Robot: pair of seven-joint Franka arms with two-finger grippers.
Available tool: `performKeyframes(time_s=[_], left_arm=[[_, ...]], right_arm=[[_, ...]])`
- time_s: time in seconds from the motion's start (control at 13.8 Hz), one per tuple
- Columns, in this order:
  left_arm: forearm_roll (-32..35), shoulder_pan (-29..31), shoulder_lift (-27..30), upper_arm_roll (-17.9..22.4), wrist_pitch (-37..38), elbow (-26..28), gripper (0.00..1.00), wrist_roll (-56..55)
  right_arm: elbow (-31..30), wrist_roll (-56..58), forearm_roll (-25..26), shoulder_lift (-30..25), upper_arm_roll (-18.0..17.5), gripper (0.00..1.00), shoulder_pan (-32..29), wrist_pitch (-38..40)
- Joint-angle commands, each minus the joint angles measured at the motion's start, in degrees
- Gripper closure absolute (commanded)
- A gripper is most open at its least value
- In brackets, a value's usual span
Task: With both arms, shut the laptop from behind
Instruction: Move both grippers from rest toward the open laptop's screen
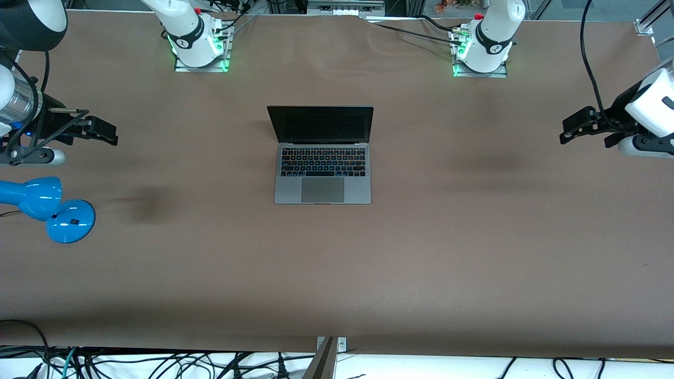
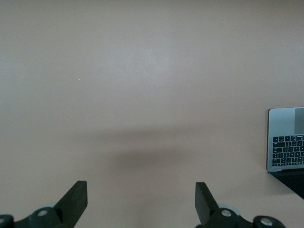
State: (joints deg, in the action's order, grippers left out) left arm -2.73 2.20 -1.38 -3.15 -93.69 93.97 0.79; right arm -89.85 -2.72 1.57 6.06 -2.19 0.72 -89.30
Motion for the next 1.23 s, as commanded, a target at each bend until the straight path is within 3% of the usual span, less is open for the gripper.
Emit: performKeyframes(time_s=[0.0, 0.51, 0.87, 1.16], left_arm=[[-1.23, 0.18, 7.05, -1.67, -3.51, 9.35, 0.0, -2.7], [-2.27, 0.27, 8.76, -3.7, -1.68, 11.5, 0.0, -7.19], [-4.48, 0.27, 8.67, -9.58, -1.15, 13.0, 0.0, -12.02], [-5.79, 0.18, 8.32, -14.85, -1.58, 15.19, 0.0, -18.8]], right_arm=[[-1.73, -0.18, -0.96, -1.67, -0.45, 0.0, -0.8, -0.7], [-1.99, 3.67, -0.96, -1.32, -0.53, 0.0, -0.8, -2.12], [-2.96, 5.88, -0.96, -1.49, -1.41, 0.0, -0.8, -1.14], [-3.66, 5.27, -1.04, -0.88, -4.91, 0.0, -0.8, -1.41]])
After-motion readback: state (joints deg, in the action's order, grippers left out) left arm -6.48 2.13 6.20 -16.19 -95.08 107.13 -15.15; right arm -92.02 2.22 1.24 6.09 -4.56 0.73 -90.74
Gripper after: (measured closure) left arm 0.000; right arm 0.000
